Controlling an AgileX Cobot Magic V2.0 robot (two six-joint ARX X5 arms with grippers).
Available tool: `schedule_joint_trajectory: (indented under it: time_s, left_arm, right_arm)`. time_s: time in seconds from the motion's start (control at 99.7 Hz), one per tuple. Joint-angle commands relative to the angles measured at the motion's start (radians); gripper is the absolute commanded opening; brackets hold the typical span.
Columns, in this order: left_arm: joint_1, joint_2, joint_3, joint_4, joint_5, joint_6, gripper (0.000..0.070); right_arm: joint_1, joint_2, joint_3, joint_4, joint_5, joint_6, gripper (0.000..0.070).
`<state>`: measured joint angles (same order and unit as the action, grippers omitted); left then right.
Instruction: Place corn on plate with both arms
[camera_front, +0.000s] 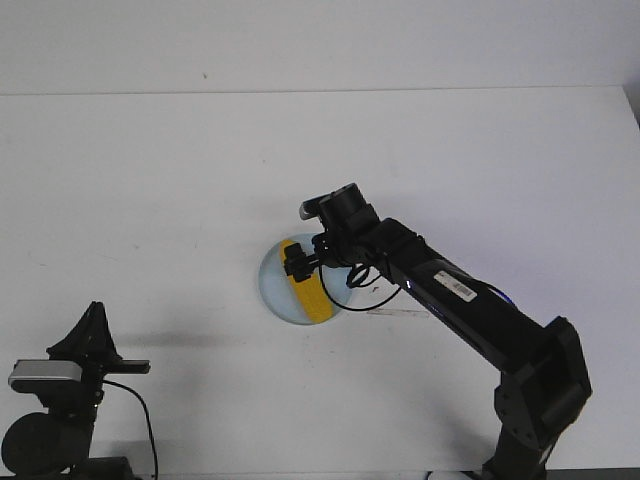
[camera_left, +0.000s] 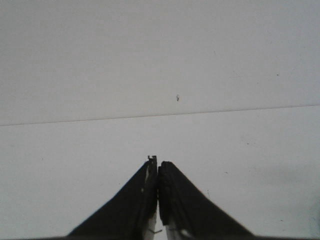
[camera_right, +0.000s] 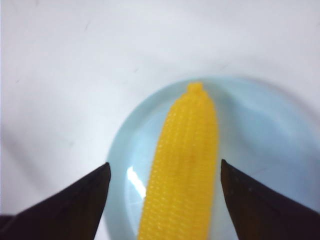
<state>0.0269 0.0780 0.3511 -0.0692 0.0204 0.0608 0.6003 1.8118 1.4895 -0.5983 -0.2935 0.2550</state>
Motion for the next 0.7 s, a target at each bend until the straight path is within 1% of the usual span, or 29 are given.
schedule_joint_trajectory:
  time_s: [0.0,0.11,0.181,0.231,0.281,0.431,0.622,0.692]
  left_arm:
    - [0.002,-0.002,0.008,0.011,-0.006,0.005,0.0009]
    - [0.002,-0.002,0.008,0.011,-0.006,0.005,0.0009]
    - [0.002,-0.002,0.008,0.011,-0.006,0.005,0.0009]
    - [0.002,-0.002,0.008,0.011,-0.006,0.005,0.0009]
    - [0.002,-0.002,0.008,0.011,-0.006,0.005,0.0009]
    - [0.002,-0.002,0.008,0.011,-0.006,0.005,0.0009]
    - [0.002,-0.002,0.008,0.011,-0.006,0.005,0.0009]
    - [0.002,-0.002,0.008,0.011,-0.006,0.005,0.0009]
  right_arm:
    - [0.004,-0.024,0.019,-0.005,0.067,-0.077,0.0438]
    - [-0.011,-0.088,0.001,-0.023,0.200,-0.177,0.0238]
    - [-0.026,-0.135,-0.031,-0.014,0.270,-0.218,0.0127]
    - [-0.042,-0.172,-0.069,0.007,0.292,-0.238,0.0063]
    - [-0.062,-0.213,-0.117,0.040,0.294,-0.253,0.0019]
    - [-0.154,-0.364,-0.311,0.198,0.293,-0.256,0.0015]
    - [-0.337,-0.591,-0.599,0.525,0.293,-0.262,0.0015]
    - [-0.401,-0.660,-0.689,0.620,0.294,-0.289,0.0015]
